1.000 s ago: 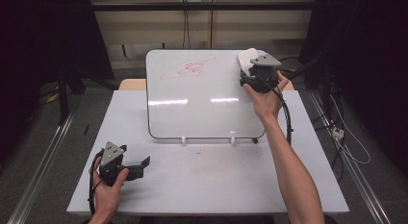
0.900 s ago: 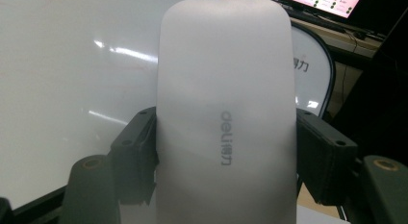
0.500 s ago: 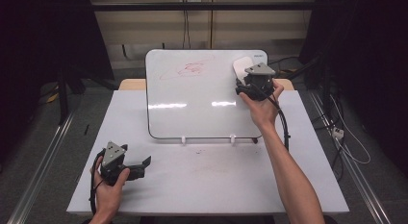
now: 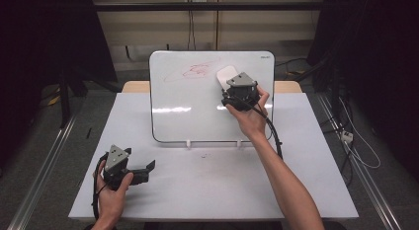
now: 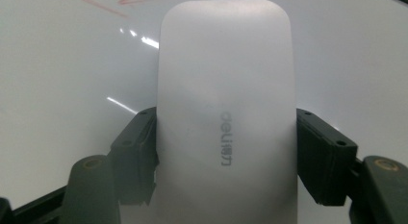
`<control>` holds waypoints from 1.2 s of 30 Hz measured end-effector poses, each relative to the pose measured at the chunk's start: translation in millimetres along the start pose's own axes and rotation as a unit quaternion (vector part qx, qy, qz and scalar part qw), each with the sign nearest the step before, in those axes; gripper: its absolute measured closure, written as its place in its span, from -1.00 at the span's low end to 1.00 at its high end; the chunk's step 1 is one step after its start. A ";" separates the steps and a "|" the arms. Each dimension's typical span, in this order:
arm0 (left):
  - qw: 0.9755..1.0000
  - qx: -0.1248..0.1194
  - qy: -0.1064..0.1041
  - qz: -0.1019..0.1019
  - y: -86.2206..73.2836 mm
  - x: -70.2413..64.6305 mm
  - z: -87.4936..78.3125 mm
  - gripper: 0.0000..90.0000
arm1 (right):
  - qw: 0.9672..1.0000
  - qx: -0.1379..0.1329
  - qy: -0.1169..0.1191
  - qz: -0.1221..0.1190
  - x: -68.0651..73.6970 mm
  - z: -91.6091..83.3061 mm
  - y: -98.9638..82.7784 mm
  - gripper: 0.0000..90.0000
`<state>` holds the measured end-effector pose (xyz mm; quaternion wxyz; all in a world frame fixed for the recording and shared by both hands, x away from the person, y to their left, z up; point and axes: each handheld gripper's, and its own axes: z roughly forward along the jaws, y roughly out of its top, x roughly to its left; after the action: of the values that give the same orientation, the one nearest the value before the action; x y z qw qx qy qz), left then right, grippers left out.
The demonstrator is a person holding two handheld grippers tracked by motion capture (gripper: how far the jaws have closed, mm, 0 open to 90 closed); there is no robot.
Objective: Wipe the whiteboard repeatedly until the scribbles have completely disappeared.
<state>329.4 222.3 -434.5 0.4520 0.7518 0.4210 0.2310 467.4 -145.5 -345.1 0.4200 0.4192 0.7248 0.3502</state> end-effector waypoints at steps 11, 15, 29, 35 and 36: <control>1.000 -0.002 0.003 0.003 0.5 -0.9 -0.1 -0.90 | 1.000 -0.013 0.015 -0.024 33.2 4.5 3.2 -0.30; 1.000 -0.001 0.001 0.002 0.3 -1.0 0.4 -0.90 | 0.999 -0.015 0.025 -0.030 43.9 6.4 5.6 -0.30; 1.000 -0.001 -0.002 0.003 0.2 0.3 0.6 -0.90 | 0.997 -0.018 0.048 -0.057 72.3 13.5 17.4 -0.30; 1.000 -0.002 -0.002 0.002 0.3 0.0 0.7 -0.90 | 0.997 -0.018 0.051 -0.057 70.9 15.5 24.1 -0.30; 1.000 -0.002 -0.003 0.002 0.2 0.3 0.7 -0.90 | 0.997 -0.019 0.050 -0.057 70.3 15.9 25.8 -0.30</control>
<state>330.2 222.1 -434.7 0.4539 0.7525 0.4176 0.2309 469.1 -69.2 -351.5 0.4102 0.3510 0.7606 0.3605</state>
